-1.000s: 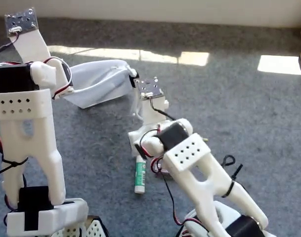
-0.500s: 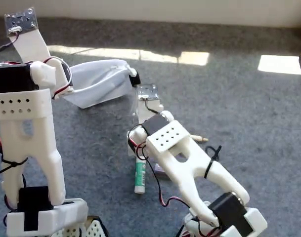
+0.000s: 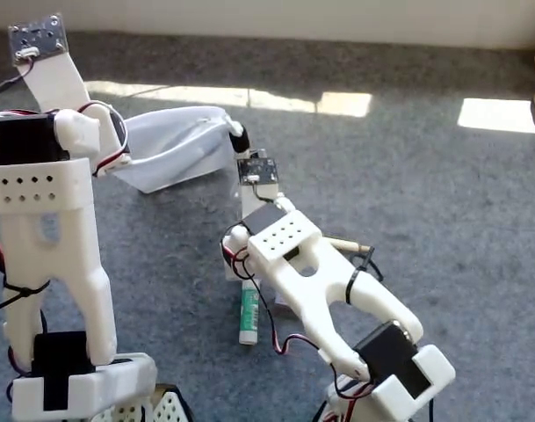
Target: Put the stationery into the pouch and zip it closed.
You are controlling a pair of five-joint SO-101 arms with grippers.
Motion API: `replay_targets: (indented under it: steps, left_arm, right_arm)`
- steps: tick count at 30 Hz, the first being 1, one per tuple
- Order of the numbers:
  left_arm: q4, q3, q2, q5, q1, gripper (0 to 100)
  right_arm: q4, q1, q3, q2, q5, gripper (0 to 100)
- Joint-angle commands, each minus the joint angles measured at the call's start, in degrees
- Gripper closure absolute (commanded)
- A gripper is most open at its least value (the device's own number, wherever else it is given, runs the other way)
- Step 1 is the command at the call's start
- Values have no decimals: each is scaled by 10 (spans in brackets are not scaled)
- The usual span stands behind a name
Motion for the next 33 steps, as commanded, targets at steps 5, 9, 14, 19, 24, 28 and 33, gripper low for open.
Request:
replay_targets:
  steps: [5, 9, 14, 19, 24, 28, 33]
  left_arm:
    - [-11, -1, -2, 2, -13, 994]
    - [-11, -1, -2, 2, -13, 994]
    - [-11, -1, -2, 2, -13, 994]
    - [-11, -1, -2, 2, -19, 994]
    - [-11, -1, -2, 2, -29, 994]
    - [-11, -1, -2, 2, -29, 994]
    - [-11, -1, -2, 2, -28, 994]
  right_arm:
    - [-15, -23, -32, 35, -4, 878]
    - [-25, -22, -32, 49, -4, 881]
    - [-25, -22, -32, 70, -4, 882]
    - [-22, -23, -32, 94, -2, 884]
    - [-22, -25, -32, 70, 18, 993]
    - [-22, -24, -30, 37, 55, 990]
    - [-21, -26, -28, -18, 57, 990]
